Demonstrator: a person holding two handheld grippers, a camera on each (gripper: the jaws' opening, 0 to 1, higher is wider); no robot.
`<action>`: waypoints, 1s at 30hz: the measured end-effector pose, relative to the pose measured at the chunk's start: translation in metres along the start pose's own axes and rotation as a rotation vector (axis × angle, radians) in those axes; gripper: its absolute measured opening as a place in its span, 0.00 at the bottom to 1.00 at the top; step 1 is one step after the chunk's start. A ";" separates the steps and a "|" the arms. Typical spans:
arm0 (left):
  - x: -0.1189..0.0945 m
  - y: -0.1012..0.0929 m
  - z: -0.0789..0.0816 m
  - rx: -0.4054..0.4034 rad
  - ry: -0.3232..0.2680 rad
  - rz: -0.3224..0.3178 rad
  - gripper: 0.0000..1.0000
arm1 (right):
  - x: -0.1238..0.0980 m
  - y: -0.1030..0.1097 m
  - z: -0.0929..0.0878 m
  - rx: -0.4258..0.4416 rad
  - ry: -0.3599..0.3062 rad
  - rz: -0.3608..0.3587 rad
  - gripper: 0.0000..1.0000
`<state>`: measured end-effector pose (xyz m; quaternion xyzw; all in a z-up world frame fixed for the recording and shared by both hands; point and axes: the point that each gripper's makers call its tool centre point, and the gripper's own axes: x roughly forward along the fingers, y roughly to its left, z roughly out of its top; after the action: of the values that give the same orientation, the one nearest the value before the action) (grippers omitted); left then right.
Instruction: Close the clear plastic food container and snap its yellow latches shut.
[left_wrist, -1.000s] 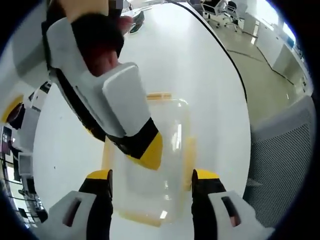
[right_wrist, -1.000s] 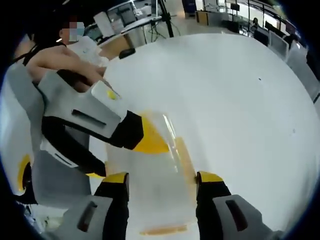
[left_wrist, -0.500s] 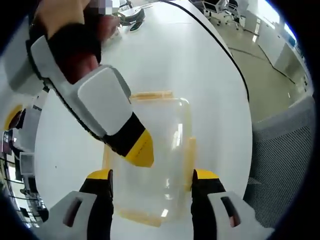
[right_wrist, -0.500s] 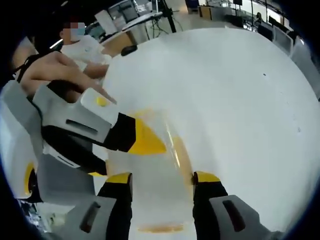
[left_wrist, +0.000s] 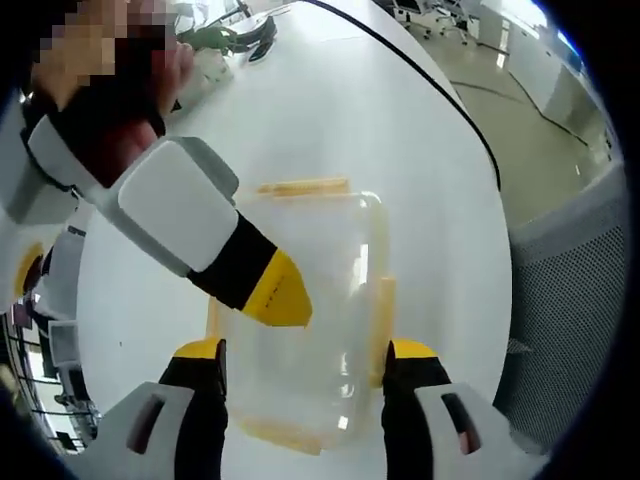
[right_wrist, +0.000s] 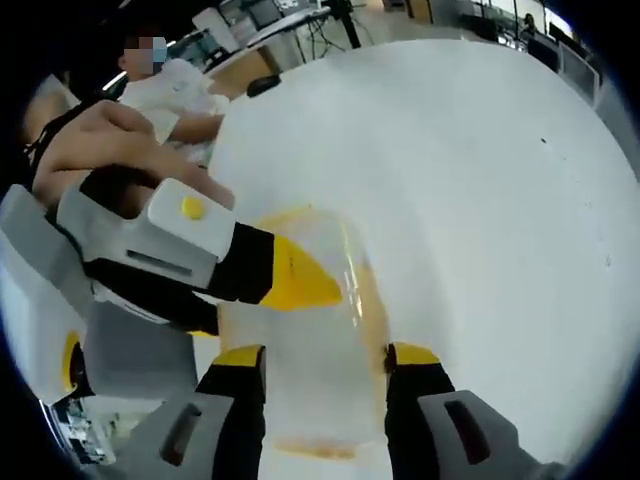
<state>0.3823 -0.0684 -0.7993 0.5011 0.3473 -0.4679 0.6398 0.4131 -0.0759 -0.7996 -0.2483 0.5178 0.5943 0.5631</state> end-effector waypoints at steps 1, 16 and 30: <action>0.000 0.000 0.000 0.002 0.000 0.000 0.62 | 0.001 0.000 0.000 -0.004 0.005 0.008 0.45; 0.003 -0.004 0.001 0.011 0.006 0.024 0.63 | 0.003 0.000 -0.003 -0.006 0.048 0.016 0.46; 0.003 -0.004 0.001 0.014 0.010 0.021 0.62 | 0.003 0.000 -0.002 -0.014 0.079 0.020 0.46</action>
<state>0.3797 -0.0701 -0.8026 0.5115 0.3420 -0.4611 0.6393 0.4116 -0.0760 -0.8028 -0.2704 0.5379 0.5932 0.5345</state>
